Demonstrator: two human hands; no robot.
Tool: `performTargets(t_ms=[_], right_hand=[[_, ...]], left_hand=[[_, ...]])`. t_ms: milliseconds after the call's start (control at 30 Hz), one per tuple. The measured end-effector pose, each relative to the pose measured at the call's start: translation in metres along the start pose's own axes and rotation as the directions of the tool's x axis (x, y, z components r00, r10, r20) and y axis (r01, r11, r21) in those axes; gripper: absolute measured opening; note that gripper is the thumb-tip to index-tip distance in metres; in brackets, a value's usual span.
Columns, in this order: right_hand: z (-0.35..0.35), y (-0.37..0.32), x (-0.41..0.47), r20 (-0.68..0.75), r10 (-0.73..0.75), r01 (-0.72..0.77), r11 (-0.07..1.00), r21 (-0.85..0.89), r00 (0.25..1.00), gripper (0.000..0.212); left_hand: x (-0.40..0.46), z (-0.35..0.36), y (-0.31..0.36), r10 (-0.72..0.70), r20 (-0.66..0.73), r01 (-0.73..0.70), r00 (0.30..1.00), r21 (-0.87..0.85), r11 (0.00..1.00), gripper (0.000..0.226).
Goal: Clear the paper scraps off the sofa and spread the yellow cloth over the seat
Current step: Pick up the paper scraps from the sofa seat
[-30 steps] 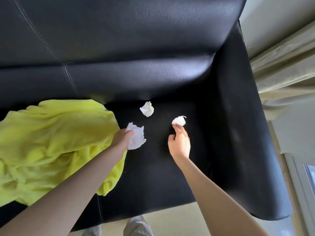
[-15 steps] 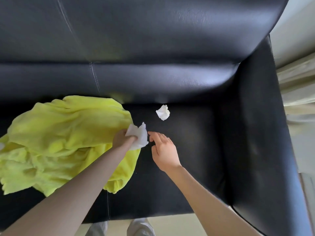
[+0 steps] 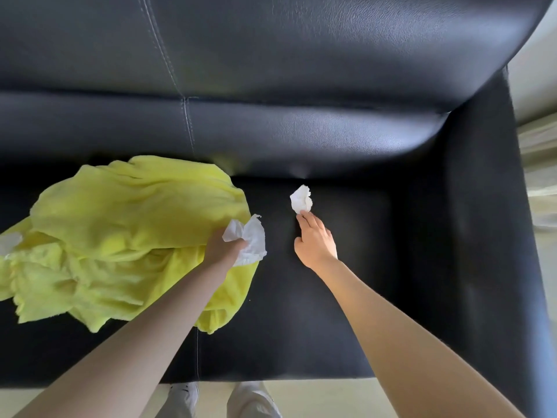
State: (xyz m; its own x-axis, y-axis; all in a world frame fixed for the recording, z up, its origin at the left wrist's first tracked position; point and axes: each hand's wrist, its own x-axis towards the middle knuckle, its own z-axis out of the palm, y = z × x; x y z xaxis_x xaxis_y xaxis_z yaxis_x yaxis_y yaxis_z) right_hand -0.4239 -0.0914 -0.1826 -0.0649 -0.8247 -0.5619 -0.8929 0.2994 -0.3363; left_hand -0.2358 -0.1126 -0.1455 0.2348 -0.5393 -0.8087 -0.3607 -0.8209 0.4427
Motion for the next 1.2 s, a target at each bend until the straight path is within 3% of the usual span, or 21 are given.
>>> performTargets(t_ms=[100, 233, 367, 467, 633, 867, 933, 1000, 1033, 1067, 1100, 1133, 1167, 1200], right_hand=[[0.006, -0.005, -0.013, -0.065, 0.003, 0.003, 0.996, 0.087, 0.998, 0.062], [0.013, -0.016, -0.044, -0.263, -0.15, 0.183, 0.978, 0.105, 0.953, 0.067], [0.025, -0.032, -0.084, -0.345, -0.402, 0.433, 0.902, 0.012, 0.848, 0.064], [0.035, -0.037, -0.107, -0.348, -0.473, 0.497, 0.868, -0.025, 0.809, 0.057], [0.047, -0.04, -0.133, -0.377, -0.401, 0.445, 0.895, 0.035, 0.835, 0.046], [0.065, -0.029, -0.169, -0.384, -0.306, 0.374, 0.92, 0.114, 0.871, 0.041], [0.07, -0.023, -0.182, -0.437, -0.205, 0.294, 0.945, 0.145, 0.876, 0.04], [0.072, -0.018, -0.19, -0.487, 0.01, 0.142, 0.951, 0.273, 0.873, 0.032], [0.071, -0.015, -0.193, -0.478, 0.17, 0.047, 0.911, 0.41, 0.862, 0.026], [0.067, -0.011, -0.196, -0.399, 0.338, -0.033, 0.797, 0.603, 0.852, 0.023], [0.06, -0.007, -0.198, -0.217, 0.452, -0.102, 0.583, 0.806, 0.865, 0.028], [0.052, 0.001, -0.202, 0.007, 0.475, -0.162, 0.286, 0.944, 0.88, 0.043], [0.046, 0.012, -0.205, 0.198, 0.417, -0.222, 0.01, 0.975, 0.887, 0.057], [0.042, 0.023, -0.21, 0.313, 0.333, -0.275, -0.158, 0.949, 0.89, 0.059]], left_hand=[[-0.004, 0.0, -0.004, 0.0, 0.011, 0.001, 1.0, -0.016, 1.0, 0.055], [-0.012, 0.0, -0.009, 0.015, -0.028, -0.015, 1.0, -0.03, 0.999, 0.049], [-0.023, 0.003, -0.011, 0.024, 0.015, -0.02, 1.0, -0.212, 0.977, 0.018], [-0.034, 0.003, -0.011, -0.031, 0.084, 0.058, 0.996, -0.345, 0.937, 0.031], [-0.047, 0.006, -0.032, 0.006, 0.17, 0.029, 0.985, -0.201, 0.979, 0.054], [-0.066, 0.023, -0.053, 0.034, 0.194, -0.035, 0.98, 0.001, 0.999, 0.048], [-0.072, 0.03, -0.056, 0.033, 0.222, -0.032, 0.974, -0.01, 0.999, 0.041], [-0.079, 0.036, -0.058, 0.068, 0.258, -0.073, 0.964, 0.012, 0.997, 0.033], [-0.084, 0.039, -0.059, 0.102, 0.289, -0.118, 0.952, 0.04, 0.992, 0.03], [-0.089, 0.042, -0.06, 0.135, 0.329, -0.166, 0.935, 0.07, 0.984, 0.025], [-0.095, 0.044, -0.06, 0.156, 0.375, -0.202, 0.914, 0.086, 0.976, 0.018], [-0.104, 0.049, -0.06, 0.17, 0.434, -0.235, 0.885, 0.101, 0.967, 0.014], [-0.112, 0.054, -0.059, 0.175, 0.486, -0.259, 0.856, 0.11, 0.96, 0.015], [-0.119, 0.06, -0.059, 0.181, 0.53, -0.286, 0.829, 0.123, 0.95, 0.02]])
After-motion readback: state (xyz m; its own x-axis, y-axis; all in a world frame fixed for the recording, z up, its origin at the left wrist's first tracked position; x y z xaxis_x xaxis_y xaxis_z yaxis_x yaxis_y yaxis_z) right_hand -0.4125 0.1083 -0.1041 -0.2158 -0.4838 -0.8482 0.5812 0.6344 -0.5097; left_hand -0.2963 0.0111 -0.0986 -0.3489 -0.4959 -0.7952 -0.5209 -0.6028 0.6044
